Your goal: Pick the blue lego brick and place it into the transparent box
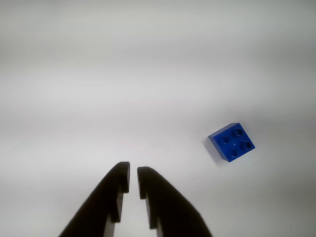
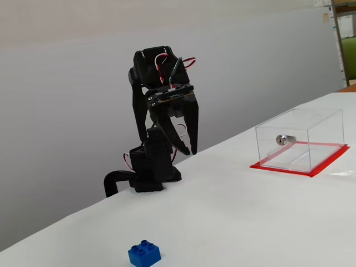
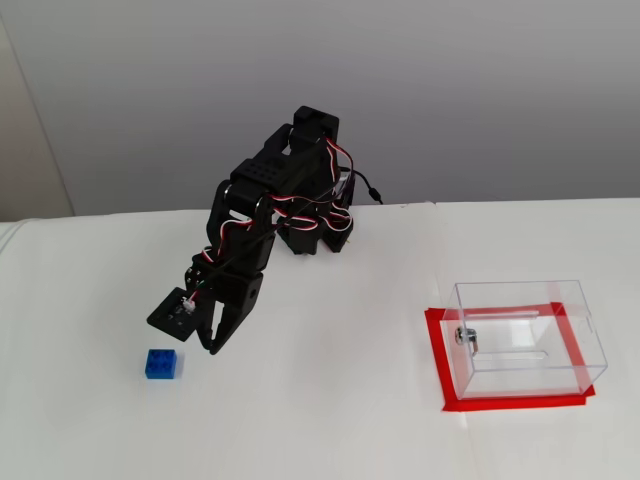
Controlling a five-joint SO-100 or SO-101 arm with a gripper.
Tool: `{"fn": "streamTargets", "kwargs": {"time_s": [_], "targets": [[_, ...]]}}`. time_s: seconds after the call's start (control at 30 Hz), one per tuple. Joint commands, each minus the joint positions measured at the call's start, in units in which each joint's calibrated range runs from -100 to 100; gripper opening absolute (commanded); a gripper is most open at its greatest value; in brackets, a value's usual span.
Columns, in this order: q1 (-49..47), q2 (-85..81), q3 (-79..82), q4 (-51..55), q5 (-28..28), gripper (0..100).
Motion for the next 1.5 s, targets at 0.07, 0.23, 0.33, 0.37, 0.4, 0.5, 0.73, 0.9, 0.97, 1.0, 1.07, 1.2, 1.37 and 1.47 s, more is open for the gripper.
{"fn": "streamTargets", "kwargs": {"time_s": [0.07,0.23,0.33,0.37,0.4,0.5,0.73,0.9,0.97,1.0,1.07,1.2,1.37,1.47], "targets": [[3.87,1.59,-5.13,2.66,-5.27,2],[7.27,3.46,-7.21,4.14,-9.86,2],[9.34,5.58,-9.92,4.23,-11.64,2],[9.63,6.09,-10.55,4.23,-11.85,2],[10.15,6.93,-11.55,4.57,-12.21,2],[11.85,9.82,-15.34,6.75,-13.41,2],[13.63,18.14,-22.58,7.45,-13.83,2],[15.10,21.44,-24.47,8.32,-13.46,2],[15.77,22.21,-24.93,9.45,-13.78,2],[15.99,22.38,-25.02,10.06,-13.83,2],[16.58,22.38,-24.47,10.40,-13.88,6],[18.14,22.55,-24.38,10.49,-13.88,24],[19.54,24.41,-24.57,9.80,-13.88,31],[19.54,27.13,-25.20,9.71,-13.93,31]]}}
